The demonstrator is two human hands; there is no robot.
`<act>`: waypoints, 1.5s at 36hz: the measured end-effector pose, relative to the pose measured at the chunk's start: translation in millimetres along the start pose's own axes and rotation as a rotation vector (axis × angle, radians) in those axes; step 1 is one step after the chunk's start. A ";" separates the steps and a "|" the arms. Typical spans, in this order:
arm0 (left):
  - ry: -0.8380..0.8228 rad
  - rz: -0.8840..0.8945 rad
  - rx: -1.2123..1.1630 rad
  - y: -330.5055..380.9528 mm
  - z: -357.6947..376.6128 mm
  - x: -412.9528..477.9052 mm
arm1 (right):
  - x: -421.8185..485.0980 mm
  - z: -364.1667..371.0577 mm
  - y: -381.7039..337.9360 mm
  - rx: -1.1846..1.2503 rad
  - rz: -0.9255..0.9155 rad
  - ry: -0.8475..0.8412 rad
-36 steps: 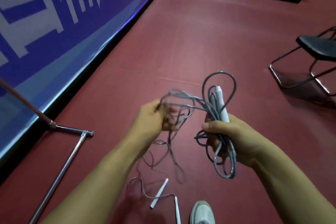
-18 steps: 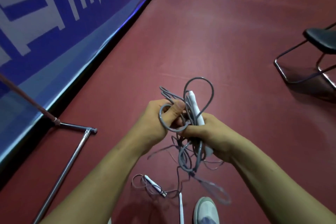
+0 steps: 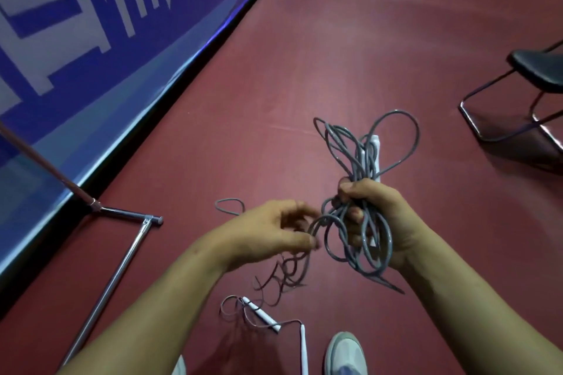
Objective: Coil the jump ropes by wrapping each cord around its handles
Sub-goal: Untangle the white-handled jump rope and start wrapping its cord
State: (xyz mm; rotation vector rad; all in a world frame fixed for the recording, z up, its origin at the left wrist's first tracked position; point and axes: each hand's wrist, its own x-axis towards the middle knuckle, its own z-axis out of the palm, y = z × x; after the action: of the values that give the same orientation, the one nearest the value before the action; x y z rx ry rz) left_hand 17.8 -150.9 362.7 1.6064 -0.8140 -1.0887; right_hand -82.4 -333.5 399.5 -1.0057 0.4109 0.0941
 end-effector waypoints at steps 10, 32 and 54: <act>0.304 -0.159 0.683 -24.1 -20.8 4.7 | 0.8 -28.9 -19.4 0.156 -0.102 0.395; 0.833 -0.777 0.699 -50.8 -70.8 -18.5 | -31.1 -76.0 -39.3 -0.038 -0.248 0.894; 0.000 0.100 -0.036 1.5 49.7 33.2 | -25.1 -4.2 -21.1 0.073 -0.076 0.194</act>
State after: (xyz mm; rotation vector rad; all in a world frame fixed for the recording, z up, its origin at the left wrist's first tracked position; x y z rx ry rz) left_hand -16.1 -198.5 350.2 1.5189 -0.8614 -1.0268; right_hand -101.1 -345.7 423.9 -0.9604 0.5483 -0.0871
